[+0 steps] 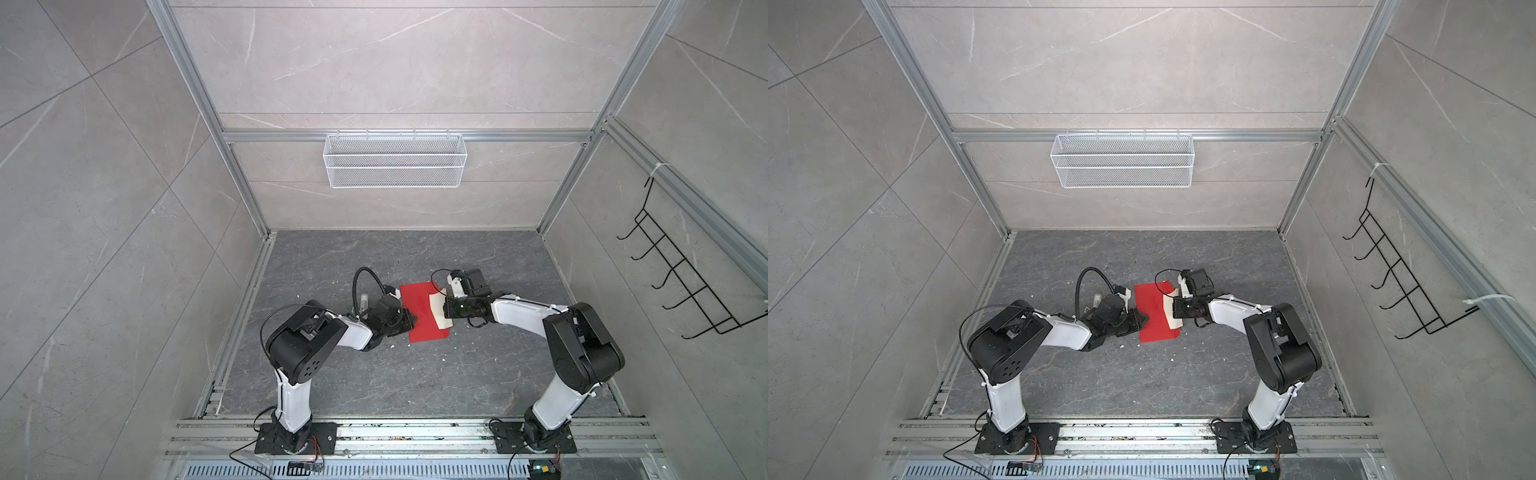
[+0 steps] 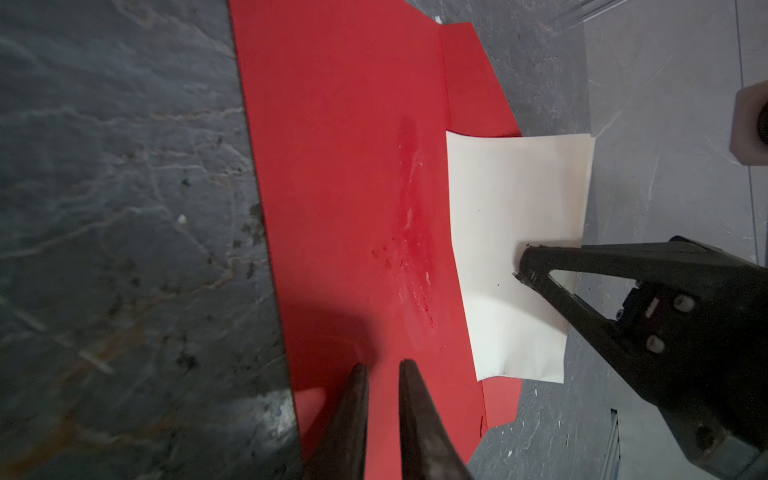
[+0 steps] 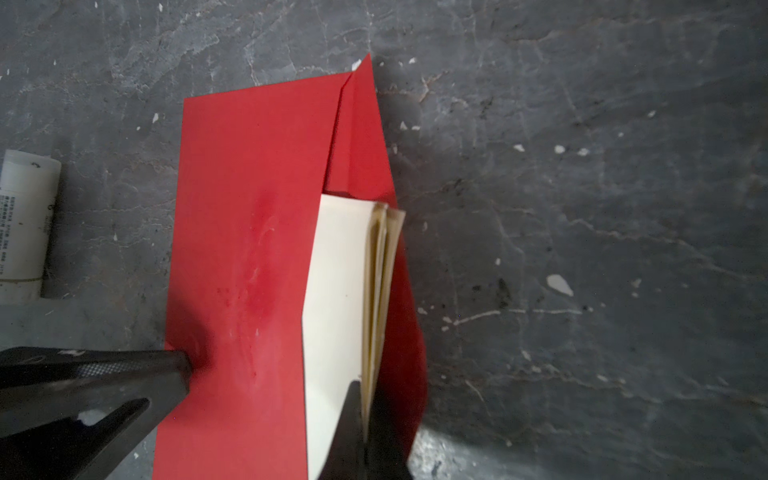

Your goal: Place the letter into the envelope and seal it

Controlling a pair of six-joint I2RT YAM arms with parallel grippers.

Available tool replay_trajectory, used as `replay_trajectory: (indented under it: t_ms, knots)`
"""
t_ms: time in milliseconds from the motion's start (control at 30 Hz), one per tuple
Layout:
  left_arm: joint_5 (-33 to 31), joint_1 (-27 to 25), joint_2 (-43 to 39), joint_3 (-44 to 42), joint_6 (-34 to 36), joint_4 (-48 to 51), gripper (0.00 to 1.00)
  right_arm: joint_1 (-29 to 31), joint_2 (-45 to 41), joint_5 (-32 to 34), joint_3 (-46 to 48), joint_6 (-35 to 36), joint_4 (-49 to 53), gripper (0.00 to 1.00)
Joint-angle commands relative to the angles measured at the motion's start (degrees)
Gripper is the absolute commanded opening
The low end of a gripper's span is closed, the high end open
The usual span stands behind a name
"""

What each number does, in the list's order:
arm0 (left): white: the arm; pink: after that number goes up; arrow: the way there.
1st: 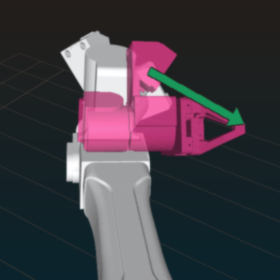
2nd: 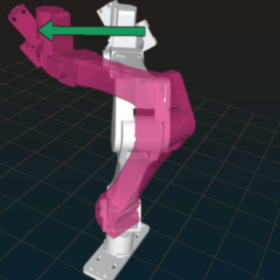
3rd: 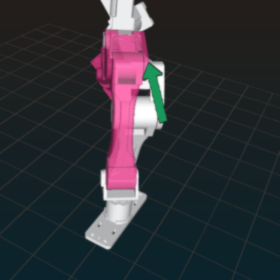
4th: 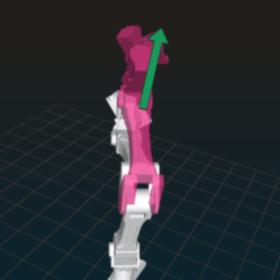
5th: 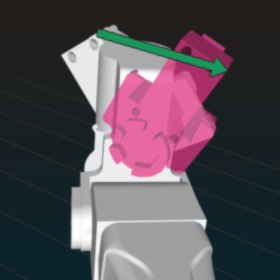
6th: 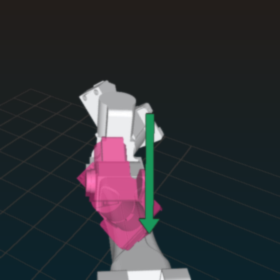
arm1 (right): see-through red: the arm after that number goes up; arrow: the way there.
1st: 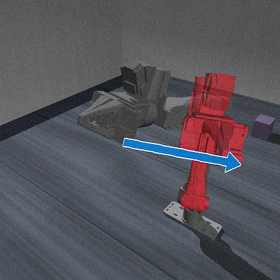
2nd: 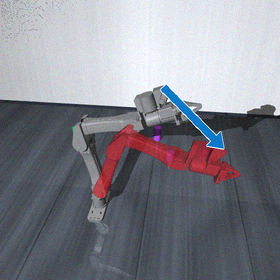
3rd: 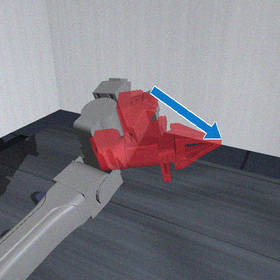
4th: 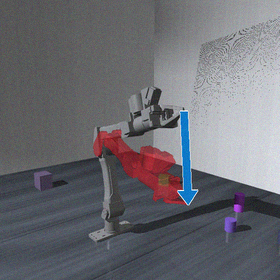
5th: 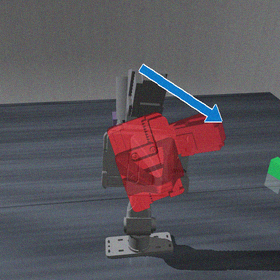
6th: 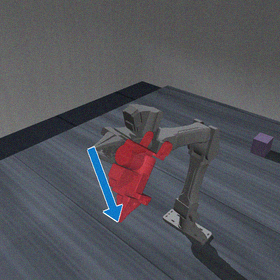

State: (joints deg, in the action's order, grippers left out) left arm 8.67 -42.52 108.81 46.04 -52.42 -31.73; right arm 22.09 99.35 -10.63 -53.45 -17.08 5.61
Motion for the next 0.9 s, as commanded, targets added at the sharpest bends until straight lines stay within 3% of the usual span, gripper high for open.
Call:
replay_trajectory:
  t_ms: [0, 367, 867]
  knots:
    - [-1.67, -0.34, -3.14, -0.25, 1.46, 1.68, 0.27, -0.34, 0.96, -0.39, -1.86, -0.23, 1.17, 0.0]
    - [-8.91, -0.19, -15.17, 1.73, 9.92, 15.23, 0.57, -0.53, 1.48, -0.7, -2.28, -0.15, 1.34, 0.0]
    - [-2.67, 2.05, -5.66, 5.79, 7.55, 13.82, 0.61, -0.55, 1.81, -0.79, -2.11, -0.18, 1.17, 0.0]
